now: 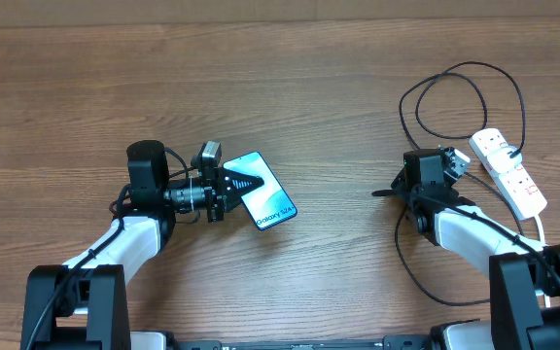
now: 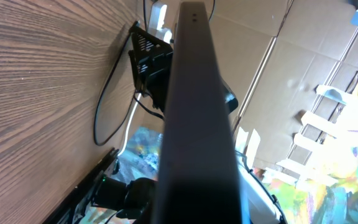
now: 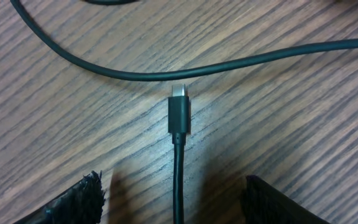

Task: Plug charger to phone and switch on socket
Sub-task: 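Lower the right gripper onto the black USB-C cable end and grasp it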

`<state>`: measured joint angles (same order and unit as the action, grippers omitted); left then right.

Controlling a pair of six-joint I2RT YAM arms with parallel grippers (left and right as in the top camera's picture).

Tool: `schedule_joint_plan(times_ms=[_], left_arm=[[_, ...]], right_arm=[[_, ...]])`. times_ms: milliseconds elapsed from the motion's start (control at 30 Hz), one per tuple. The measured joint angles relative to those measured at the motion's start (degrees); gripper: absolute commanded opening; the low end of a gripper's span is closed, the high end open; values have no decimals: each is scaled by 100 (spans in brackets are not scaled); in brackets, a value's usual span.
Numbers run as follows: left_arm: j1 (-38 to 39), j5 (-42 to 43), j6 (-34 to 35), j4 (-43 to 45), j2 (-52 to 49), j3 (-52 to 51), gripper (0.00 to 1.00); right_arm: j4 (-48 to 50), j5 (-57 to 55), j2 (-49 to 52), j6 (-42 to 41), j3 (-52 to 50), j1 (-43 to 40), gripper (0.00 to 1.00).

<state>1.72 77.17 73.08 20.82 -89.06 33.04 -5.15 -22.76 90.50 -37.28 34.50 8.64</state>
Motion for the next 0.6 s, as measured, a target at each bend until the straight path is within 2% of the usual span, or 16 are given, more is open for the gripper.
schedule_joint_plan(times_ms=[200,600], left_arm=[[0,0,0,0,0,0,4],[0,-2,0,0,0,0,4]], right_arm=[[273,-17,0,15,0,2,62],[407,-17,214,22,0,0,62]])
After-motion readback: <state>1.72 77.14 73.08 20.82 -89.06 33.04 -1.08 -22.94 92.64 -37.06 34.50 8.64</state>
